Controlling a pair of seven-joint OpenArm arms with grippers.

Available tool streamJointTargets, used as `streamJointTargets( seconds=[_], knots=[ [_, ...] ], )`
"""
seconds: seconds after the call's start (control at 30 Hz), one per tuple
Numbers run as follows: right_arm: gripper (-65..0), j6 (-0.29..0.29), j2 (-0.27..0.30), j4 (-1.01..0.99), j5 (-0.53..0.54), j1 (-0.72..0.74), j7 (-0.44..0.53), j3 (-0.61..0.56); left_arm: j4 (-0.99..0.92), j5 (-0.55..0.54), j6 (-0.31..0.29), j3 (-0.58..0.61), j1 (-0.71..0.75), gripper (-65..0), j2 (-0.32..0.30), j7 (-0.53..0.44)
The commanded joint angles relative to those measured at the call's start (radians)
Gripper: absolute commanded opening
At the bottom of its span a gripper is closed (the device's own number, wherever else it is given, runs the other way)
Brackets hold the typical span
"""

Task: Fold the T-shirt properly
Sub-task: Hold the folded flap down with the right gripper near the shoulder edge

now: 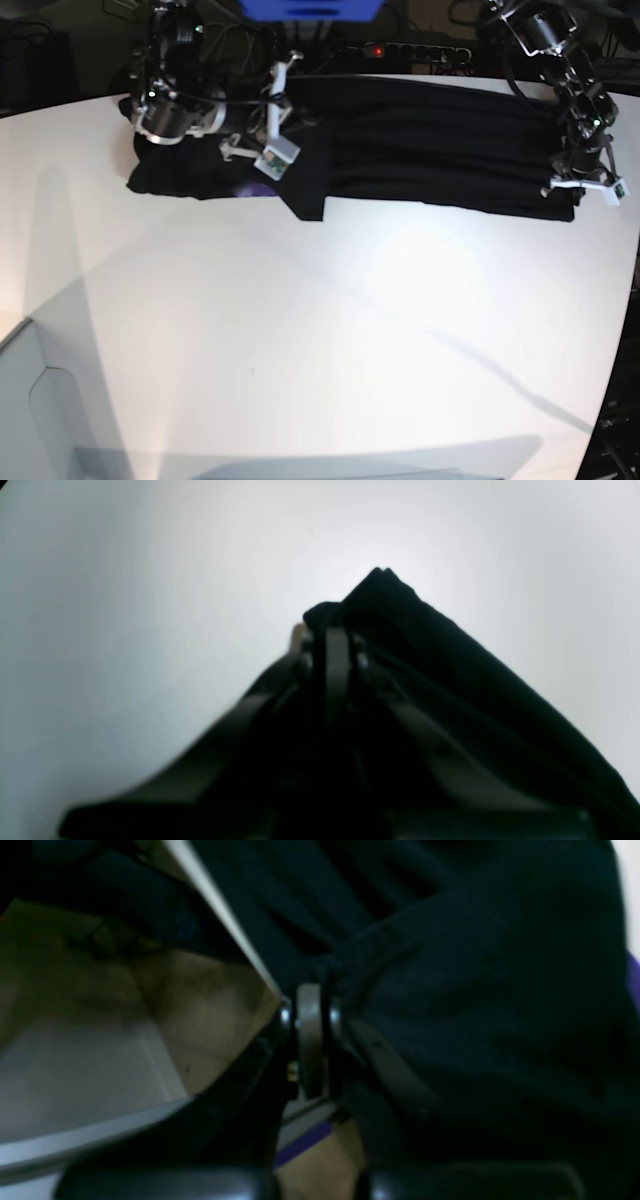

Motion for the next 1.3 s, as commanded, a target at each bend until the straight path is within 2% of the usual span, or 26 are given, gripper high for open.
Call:
streamJointTargets(
  seconds=[0.0,0.67,0.8,1.27],
  knots=[
    [-65.0,0.014,0.000,0.017,0.024,0.003,0.017,-0.001,0.004,0.012,0.006,-0.002,0.000,-65.0,-0.012,0.029],
    [-65.0,0.014,0.089,0.015,0.022,-0.022,0.017,-0.013,0.004,0.013,0.006,-0.002,0.000,-65.0,-0.012,0.029],
    [-65.0,0.014,0.124,0.015,0.022,-0.031,0.017,-0.066,0.004,0.013,0.006,-0.002,0.000,-65.0,-0.012,0.029],
    [-65.0,0.014,0.123,0.015,0.022,-0.048,0.017,-0.100,0.004,0.015,0.006,-0.002,0.001,-65.0,-0.012,0.029]
  ],
)
